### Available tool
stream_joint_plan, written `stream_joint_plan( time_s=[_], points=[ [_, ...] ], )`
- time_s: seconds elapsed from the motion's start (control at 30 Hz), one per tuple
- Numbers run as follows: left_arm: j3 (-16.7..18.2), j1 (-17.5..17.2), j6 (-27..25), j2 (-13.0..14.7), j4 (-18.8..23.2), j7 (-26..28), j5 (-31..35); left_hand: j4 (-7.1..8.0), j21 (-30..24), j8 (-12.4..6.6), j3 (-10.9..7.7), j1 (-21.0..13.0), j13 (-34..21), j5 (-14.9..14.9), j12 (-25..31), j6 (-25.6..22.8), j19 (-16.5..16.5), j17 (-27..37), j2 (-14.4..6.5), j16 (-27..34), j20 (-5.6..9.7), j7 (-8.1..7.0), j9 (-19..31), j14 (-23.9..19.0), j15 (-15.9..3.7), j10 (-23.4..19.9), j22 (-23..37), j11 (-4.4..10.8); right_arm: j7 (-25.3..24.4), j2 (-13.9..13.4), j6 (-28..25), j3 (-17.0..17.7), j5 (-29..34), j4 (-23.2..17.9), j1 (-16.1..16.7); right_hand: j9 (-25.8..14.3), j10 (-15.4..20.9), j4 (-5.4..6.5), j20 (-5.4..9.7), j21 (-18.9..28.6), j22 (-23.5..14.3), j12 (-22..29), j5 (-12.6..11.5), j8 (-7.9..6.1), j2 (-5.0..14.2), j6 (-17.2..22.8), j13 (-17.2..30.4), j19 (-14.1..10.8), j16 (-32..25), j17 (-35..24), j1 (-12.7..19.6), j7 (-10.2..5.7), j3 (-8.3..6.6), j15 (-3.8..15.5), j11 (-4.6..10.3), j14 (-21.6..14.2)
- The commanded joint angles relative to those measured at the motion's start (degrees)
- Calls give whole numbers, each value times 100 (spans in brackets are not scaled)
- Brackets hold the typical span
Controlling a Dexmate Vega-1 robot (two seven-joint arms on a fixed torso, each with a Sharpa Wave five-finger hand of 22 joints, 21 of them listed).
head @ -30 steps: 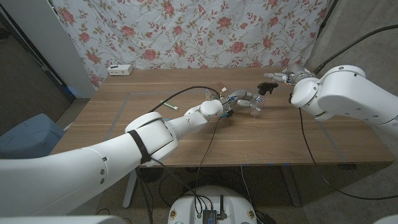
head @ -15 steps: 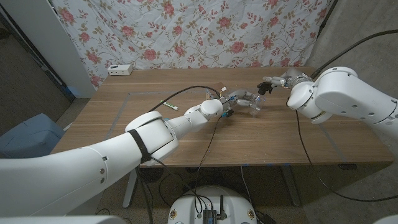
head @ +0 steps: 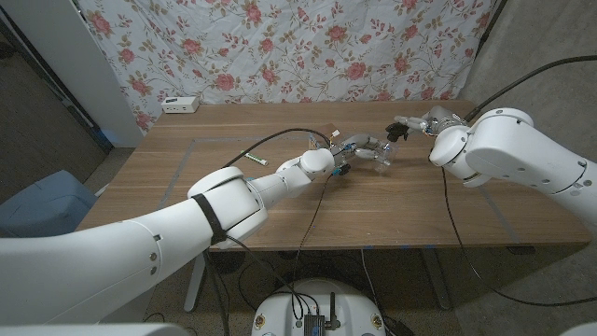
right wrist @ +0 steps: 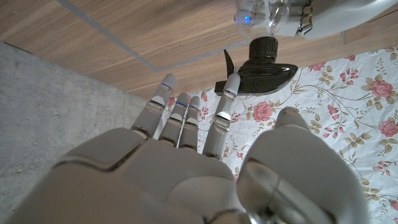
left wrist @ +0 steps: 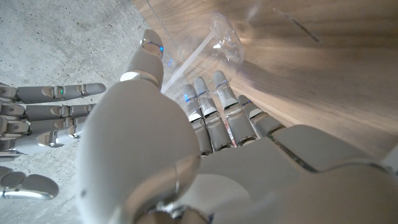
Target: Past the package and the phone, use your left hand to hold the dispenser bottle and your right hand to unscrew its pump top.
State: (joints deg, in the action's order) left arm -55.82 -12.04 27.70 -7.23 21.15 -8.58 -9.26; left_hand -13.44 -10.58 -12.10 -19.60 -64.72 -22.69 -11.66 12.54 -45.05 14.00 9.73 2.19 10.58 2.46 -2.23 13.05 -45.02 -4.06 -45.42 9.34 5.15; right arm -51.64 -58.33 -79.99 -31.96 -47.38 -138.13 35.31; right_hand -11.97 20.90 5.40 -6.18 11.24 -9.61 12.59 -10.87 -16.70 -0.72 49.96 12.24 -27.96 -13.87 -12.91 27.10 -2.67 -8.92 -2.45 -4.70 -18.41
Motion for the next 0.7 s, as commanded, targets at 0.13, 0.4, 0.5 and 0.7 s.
stream_joint_plan(
  time_s=[0.13, 0.4, 0.5, 0.7],
  points=[
    [0, -5, 42, 3, 6, -41, 18, 434, -1, -53, -482, 413, -33, -24, 27, -454, 49, 23, -695, 40, 240, -179, 19, -132, -512, -286, 17, 258, 755, 71, 1, 118, 889, 26, 202, -9, 20, 35, -6, -2, -18, 6, -56, 28, 13, -2, 13, -46, -2, -17, -73, 5, 6, -13, -36, -67],
    [3, -17, 72, 4, 10, -70, 23, 436, -1, -48, -487, 414, -32, -25, 27, -444, 48, 20, -700, 39, 232, -178, 19, -137, -510, -294, 17, 257, 1146, 52, 1, 32, 1251, 52, 122, -5, 30, 48, -6, -7, -17, 5, -64, 42, 20, -3, 11, -44, -1, -13, -111, 9, 17, -22, -50, -82],
    [6, -21, 83, 6, 11, -71, 27, 435, -1, -49, -490, 411, -34, -26, 27, -447, 48, 21, -704, 41, 231, -180, 19, -143, -521, -293, 17, 252, 1312, 49, 1, -20, 1399, 70, 72, -3, 38, 50, -4, -9, -17, 5, -67, 57, 22, -27, 11, -43, 1, -10, -121, 6, 20, -23, -54, -86],
    [14, -38, 103, 6, 13, -58, 30, 431, 0, -47, -490, 407, -33, -26, 27, -443, 46, 21, -700, 39, 232, -170, 19, -139, -520, -300, 17, 248, 1576, 46, 1, -133, 1583, 115, -57, 0, 39, 50, -4, -11, -17, 2, -73, 73, 24, -48, 9, -42, 7, -4, -135, 11, 25, -29, -42, -90]
  ],
)
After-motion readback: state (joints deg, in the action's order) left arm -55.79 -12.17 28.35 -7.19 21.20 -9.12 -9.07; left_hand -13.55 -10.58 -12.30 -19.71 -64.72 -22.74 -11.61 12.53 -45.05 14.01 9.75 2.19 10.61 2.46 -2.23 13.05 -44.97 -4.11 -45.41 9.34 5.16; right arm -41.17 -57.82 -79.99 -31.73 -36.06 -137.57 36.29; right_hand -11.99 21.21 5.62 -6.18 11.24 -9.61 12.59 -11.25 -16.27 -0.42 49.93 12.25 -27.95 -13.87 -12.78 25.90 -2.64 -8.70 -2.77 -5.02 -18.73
